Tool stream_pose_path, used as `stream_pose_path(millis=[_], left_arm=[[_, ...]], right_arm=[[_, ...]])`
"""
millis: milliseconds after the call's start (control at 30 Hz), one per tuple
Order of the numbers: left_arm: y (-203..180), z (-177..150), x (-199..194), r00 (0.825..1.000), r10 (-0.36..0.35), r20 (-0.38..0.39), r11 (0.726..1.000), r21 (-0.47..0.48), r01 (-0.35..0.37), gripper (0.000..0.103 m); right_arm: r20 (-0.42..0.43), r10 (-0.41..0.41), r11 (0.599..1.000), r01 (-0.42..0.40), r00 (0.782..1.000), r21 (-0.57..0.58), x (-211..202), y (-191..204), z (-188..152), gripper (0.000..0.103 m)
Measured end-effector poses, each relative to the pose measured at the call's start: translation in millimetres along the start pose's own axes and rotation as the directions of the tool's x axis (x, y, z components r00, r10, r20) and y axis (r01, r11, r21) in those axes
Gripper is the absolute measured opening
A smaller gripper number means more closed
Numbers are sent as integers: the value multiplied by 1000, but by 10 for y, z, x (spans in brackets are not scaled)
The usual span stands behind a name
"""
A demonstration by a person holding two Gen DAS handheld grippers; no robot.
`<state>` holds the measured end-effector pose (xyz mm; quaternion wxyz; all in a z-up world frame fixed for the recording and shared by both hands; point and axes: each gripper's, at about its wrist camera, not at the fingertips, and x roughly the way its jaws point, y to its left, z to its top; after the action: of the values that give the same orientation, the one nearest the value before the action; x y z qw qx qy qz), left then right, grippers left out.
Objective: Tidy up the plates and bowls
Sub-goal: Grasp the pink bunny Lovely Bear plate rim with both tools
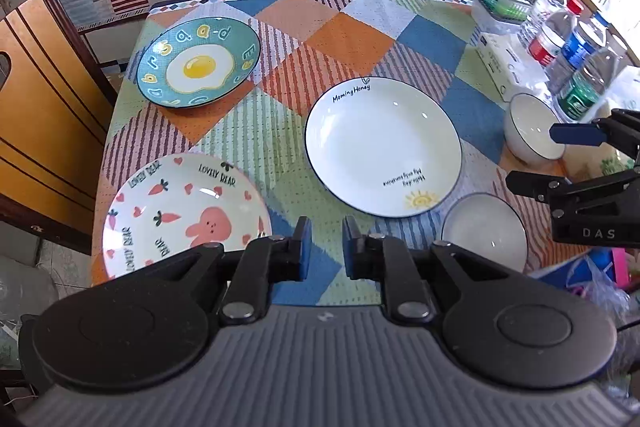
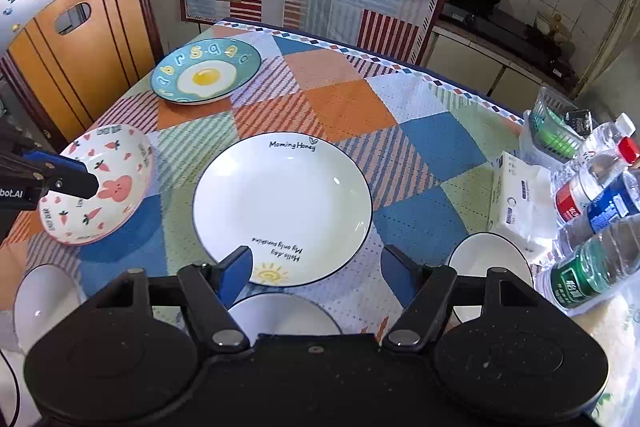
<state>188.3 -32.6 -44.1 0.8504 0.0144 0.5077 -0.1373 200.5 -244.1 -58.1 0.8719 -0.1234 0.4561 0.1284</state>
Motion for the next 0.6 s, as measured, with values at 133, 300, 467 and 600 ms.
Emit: stream_pose_path(millis=[133,300,467,600], left_arm=[[48,-150,-233,1000,8,-2,1000,21,-8,21],[123,-346,-508,1000,29,0,999,34,-29,41],[236,-521,-703,998,65,9,997,42,-66,55],[406,-645,-780,999,50,10,998,22,-50,64]], right_arm=[[27,11,1000,-10,1000,-27,-276,169,-45,90],[38,53,998,-52,998,-41,-548,362,-79,91],[45,129,989,-126,991,-72,-744,596,-134,91],[48,149,986,-145,988,-86,-814,793,-164,91]])
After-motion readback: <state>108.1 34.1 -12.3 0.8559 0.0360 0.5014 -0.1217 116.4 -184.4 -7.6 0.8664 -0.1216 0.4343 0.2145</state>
